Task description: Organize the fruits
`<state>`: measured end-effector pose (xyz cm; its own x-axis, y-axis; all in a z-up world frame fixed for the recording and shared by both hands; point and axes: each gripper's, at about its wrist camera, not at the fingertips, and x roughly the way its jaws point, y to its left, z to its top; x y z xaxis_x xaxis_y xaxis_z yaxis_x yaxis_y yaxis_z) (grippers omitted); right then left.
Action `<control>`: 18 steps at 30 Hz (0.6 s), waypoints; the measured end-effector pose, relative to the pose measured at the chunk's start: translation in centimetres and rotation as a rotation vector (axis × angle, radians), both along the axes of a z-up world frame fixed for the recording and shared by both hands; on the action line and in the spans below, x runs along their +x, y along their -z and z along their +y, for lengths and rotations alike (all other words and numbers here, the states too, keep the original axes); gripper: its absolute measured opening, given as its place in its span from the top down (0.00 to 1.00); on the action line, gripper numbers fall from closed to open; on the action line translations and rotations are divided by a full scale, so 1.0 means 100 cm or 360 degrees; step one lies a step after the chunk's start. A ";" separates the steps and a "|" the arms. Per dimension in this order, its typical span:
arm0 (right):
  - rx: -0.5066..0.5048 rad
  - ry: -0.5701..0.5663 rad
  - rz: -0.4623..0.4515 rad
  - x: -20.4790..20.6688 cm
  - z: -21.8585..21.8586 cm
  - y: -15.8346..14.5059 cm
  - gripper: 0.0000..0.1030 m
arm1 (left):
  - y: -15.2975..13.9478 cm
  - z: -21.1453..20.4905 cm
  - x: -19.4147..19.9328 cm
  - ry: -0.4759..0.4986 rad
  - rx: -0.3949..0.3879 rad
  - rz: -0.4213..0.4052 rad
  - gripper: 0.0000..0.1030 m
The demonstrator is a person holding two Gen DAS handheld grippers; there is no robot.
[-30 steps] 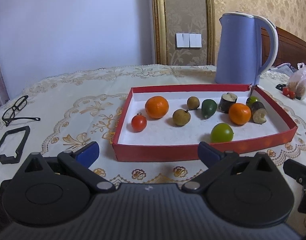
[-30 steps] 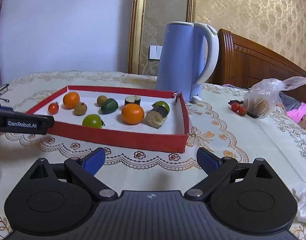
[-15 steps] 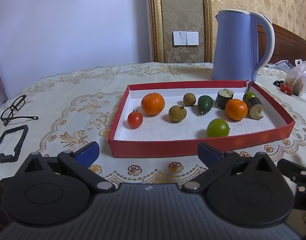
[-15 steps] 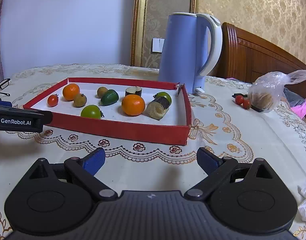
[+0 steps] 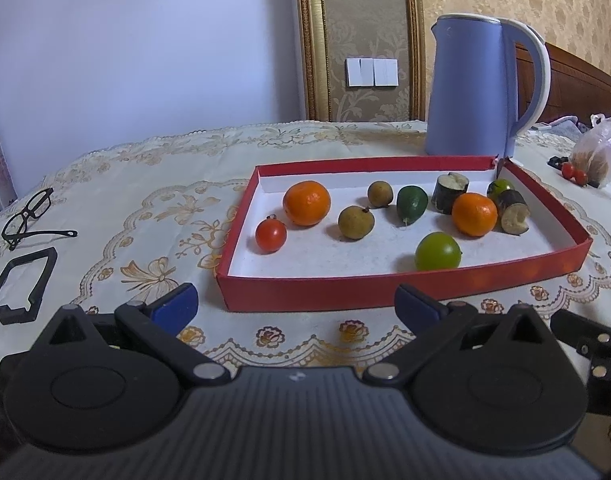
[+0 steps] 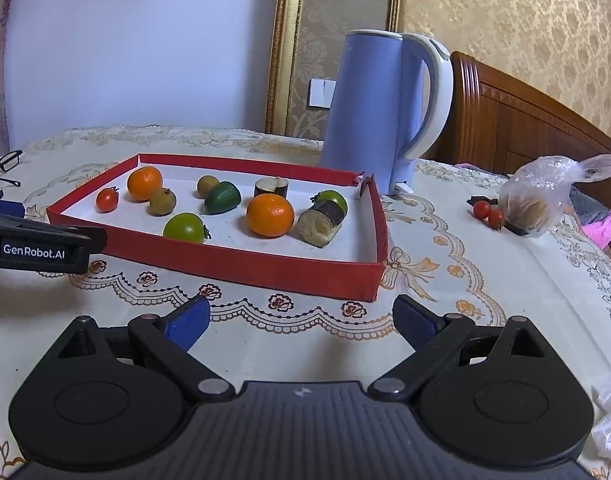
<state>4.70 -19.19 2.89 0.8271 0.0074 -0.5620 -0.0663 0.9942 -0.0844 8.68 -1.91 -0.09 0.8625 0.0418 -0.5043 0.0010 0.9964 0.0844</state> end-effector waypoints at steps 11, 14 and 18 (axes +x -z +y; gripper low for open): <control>0.0014 -0.0022 0.0055 0.006 0.000 0.005 0.04 | 0.002 0.000 0.000 0.0000 0.0008 0.0023 0.00; -0.0003 -0.0036 0.0081 0.008 0.002 0.007 0.04 | 0.004 0.004 0.002 -0.0002 -0.0044 0.0072 0.00; -0.0043 -0.0045 0.0109 0.010 0.007 0.009 0.04 | 0.005 0.010 0.005 -0.0022 -0.0101 0.0122 0.00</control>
<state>5.72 -18.52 1.99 0.7862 0.0144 -0.6178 -0.1009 0.9893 -0.1053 9.19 -0.93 -0.60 0.8208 0.0194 -0.5709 -0.0086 0.9997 0.0216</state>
